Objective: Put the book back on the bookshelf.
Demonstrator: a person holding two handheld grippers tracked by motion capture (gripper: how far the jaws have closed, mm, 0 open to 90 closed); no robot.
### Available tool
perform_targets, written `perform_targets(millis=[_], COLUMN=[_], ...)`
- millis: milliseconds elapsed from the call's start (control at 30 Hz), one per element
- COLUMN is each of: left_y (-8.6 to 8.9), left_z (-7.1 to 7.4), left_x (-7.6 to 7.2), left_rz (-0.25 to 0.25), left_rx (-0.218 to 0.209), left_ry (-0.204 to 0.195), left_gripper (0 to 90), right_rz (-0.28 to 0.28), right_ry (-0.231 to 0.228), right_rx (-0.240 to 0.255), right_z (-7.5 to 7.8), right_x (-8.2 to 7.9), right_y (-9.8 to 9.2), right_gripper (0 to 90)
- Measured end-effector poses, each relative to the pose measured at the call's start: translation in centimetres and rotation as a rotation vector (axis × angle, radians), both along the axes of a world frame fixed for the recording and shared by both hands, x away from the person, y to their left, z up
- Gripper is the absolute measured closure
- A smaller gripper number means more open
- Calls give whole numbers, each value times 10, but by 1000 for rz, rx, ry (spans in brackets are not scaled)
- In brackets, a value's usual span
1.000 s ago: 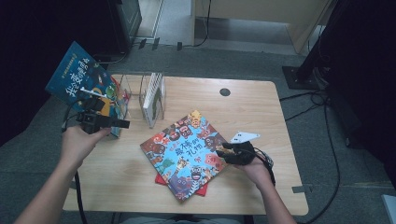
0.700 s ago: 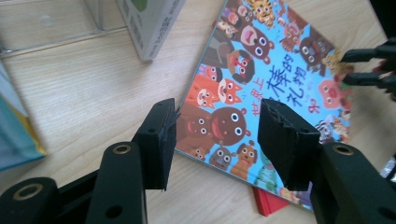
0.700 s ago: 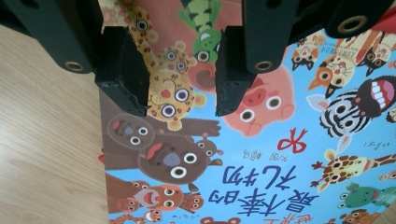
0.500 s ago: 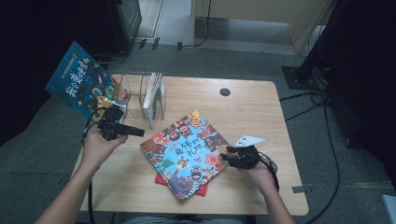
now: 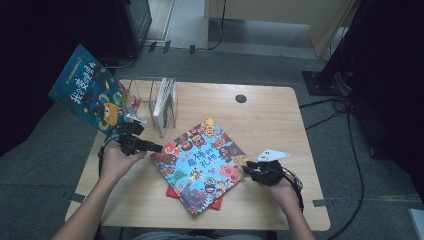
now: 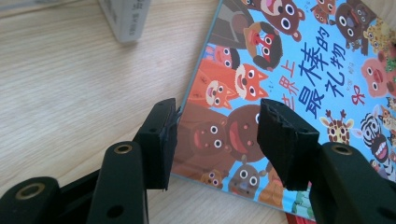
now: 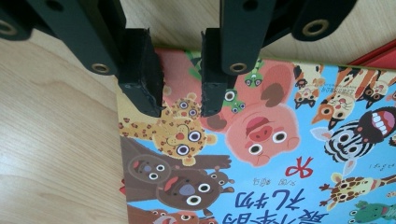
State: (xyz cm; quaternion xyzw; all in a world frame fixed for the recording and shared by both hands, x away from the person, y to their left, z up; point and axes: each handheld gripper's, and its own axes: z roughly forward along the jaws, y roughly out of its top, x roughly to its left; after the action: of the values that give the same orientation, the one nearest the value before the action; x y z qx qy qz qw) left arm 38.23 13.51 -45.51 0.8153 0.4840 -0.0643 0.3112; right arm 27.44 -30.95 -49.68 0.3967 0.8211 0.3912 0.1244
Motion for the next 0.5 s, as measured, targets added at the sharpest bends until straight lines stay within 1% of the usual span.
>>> perform_targets(millis=[167, 233, 300, 400, 500], left_y=[-3, -4, -6, -7, -7], left_z=[-8, -12, -14, -16, -18], left_x=[1, 0, 0, 1, 2], left_rz=[-18, -18, -30, -36, -35], left_rx=[-3, 8, 24, 24, 19], left_ry=[-7, -11, -16, -19, -19], left_gripper=[487, 487, 486, 479, 476], right_rz=[-14, -18, -23, -24, -27], right_ry=[2, 5, 8, 14, 13], right_rx=[4, 9, 7, 5, 4], right_z=[-1, -1, 0, 0, 0], right_x=[-2, -3, -4, -6, -8], right_y=[-3, -4, -4, -5, -5], right_gripper=[759, 774, 789, 817, 820])
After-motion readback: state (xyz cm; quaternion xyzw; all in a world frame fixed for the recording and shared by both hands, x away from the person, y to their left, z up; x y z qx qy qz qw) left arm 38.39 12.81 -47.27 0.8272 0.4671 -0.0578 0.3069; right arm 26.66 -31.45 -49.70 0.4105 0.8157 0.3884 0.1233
